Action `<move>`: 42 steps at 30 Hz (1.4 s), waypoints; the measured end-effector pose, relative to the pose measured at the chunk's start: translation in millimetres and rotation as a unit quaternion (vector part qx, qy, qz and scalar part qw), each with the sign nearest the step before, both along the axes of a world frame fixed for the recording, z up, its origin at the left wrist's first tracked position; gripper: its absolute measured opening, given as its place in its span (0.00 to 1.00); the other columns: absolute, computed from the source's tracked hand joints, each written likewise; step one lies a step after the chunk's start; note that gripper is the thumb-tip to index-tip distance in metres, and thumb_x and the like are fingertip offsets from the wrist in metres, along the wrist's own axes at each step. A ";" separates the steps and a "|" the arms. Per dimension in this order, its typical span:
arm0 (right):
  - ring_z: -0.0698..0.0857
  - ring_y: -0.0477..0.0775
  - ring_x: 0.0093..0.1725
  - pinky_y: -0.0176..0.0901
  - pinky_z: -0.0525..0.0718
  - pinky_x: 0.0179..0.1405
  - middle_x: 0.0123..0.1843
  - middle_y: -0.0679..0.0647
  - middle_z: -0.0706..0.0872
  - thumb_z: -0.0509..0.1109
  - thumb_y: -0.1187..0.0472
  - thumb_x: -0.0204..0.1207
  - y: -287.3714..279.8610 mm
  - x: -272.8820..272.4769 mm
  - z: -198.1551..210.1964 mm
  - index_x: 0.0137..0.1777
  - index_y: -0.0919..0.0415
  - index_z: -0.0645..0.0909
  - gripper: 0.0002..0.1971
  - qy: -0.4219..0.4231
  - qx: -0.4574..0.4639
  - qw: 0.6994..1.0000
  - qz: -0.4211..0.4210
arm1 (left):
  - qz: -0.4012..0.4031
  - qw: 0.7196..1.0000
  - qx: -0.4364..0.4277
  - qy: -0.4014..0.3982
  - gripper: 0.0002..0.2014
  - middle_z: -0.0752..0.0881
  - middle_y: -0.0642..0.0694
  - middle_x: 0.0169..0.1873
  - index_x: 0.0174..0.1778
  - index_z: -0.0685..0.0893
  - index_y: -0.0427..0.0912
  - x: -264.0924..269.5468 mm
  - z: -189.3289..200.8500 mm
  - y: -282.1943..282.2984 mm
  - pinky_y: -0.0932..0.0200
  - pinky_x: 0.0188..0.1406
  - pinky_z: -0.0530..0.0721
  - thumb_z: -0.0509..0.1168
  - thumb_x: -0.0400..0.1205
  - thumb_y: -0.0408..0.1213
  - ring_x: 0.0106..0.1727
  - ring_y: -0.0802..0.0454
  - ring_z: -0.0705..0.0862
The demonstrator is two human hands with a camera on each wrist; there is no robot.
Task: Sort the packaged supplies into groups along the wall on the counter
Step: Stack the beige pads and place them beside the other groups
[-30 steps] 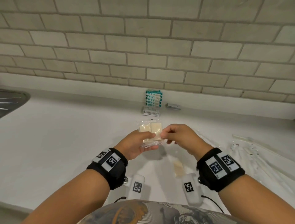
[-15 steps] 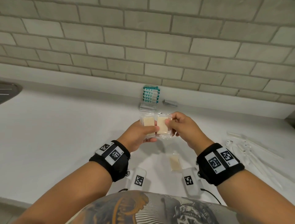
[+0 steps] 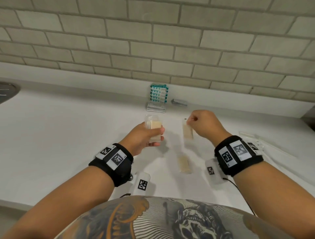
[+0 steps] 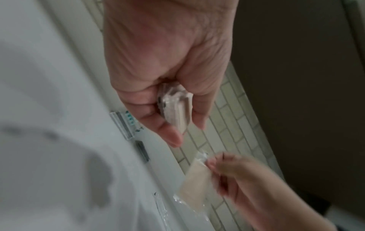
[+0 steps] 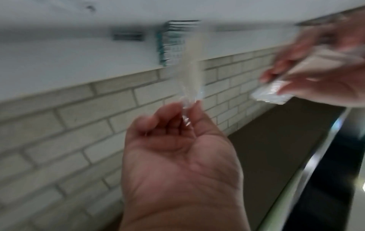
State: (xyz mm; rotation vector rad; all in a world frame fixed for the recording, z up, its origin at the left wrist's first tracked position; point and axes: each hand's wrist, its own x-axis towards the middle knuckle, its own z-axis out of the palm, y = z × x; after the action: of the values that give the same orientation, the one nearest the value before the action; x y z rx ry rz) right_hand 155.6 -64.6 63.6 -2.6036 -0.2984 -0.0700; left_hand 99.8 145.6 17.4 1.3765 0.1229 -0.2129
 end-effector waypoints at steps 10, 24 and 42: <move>0.83 0.53 0.62 0.41 0.78 0.56 0.61 0.50 0.85 0.68 0.54 0.79 -1.2 -8.7 -61.7 0.58 0.53 0.84 0.10 0.177 -0.169 0.968 0.051 | 0.039 0.986 -0.161 0.028 0.11 0.87 0.36 0.51 0.60 0.80 0.34 -2.9 -4.8 10.9 0.51 0.45 0.91 0.63 0.82 0.23 0.48 0.42 0.90; 0.85 0.54 0.28 0.43 0.84 0.29 0.36 0.59 0.84 0.72 0.72 0.75 32.8 -18.7 -1.8 0.43 0.60 0.76 0.09 0.159 0.410 0.895 0.080 | -0.023 0.998 -0.056 -0.016 0.08 0.89 0.46 0.45 0.55 0.84 0.42 -3.8 13.8 0.4 0.61 0.41 0.87 0.68 0.81 0.35 0.47 0.51 0.89; 0.80 0.49 0.35 0.43 0.80 0.41 0.36 0.50 0.86 0.77 0.61 0.73 28.4 -19.4 0.4 0.38 0.55 0.86 0.04 0.134 0.132 0.974 0.127 | -0.038 0.970 0.229 -0.066 0.10 0.89 0.46 0.43 0.55 0.85 0.40 -1.2 17.9 -6.2 0.63 0.35 0.84 0.71 0.80 0.39 0.40 0.56 0.88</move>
State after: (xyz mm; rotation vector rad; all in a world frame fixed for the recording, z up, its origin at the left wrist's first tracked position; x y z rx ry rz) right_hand 136.1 -36.2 64.0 -2.2572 -0.4849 0.3086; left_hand 98.6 139.3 35.3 1.8533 0.0063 -0.1611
